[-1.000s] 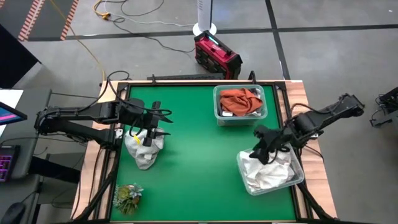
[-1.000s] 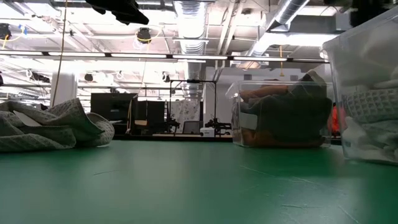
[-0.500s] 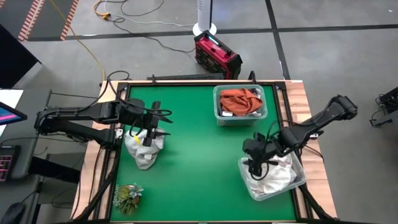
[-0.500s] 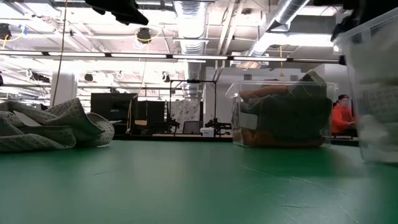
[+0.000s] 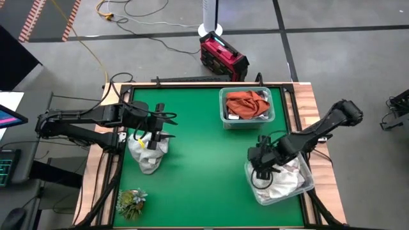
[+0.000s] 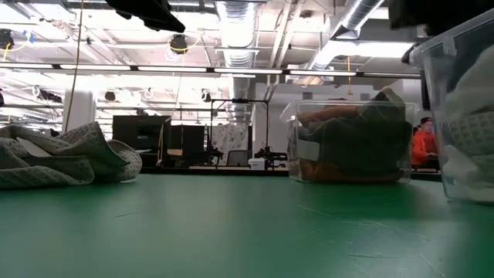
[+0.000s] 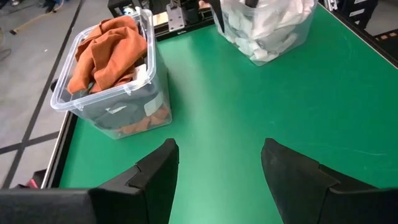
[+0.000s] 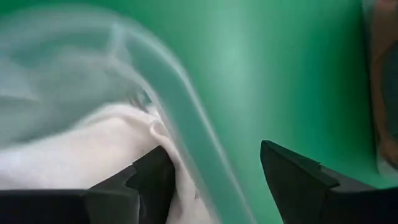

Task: Sort towels by color in basket
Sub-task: Put the white towel into the bottom transparent bin

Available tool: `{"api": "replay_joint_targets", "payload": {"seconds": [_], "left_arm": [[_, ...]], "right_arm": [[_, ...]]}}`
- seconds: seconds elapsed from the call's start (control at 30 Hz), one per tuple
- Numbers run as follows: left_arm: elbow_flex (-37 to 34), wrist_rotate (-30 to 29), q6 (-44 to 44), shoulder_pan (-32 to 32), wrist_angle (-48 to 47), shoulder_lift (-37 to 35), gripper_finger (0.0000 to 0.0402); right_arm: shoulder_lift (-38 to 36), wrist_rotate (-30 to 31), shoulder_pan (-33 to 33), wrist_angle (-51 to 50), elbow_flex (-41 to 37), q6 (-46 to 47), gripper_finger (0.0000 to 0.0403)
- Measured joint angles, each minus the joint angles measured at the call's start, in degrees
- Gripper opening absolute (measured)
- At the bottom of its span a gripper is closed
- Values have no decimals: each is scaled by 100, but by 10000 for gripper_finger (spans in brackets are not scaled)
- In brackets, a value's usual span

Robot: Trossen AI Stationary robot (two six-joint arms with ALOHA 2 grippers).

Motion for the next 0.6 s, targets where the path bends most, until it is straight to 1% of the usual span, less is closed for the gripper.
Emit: {"api": "replay_joint_targets", "payload": {"seconds": [0.13, 0.27, 0.37, 0.6], "left_arm": [[0, 1, 21, 0, 0, 0, 219], [0, 2, 24, 0, 1, 0, 219], [0, 2, 24, 0, 5, 0, 219], [0, 2, 16, 0, 2, 0, 219]], "right_arm": [[587, 39, 132, -165, 18, -252, 260], [832, 53, 142, -400, 179, -254, 259], [827, -18, 126, -791, 542, -239, 259], [394, 62, -33, -1727, 1604, -90, 259]]}}
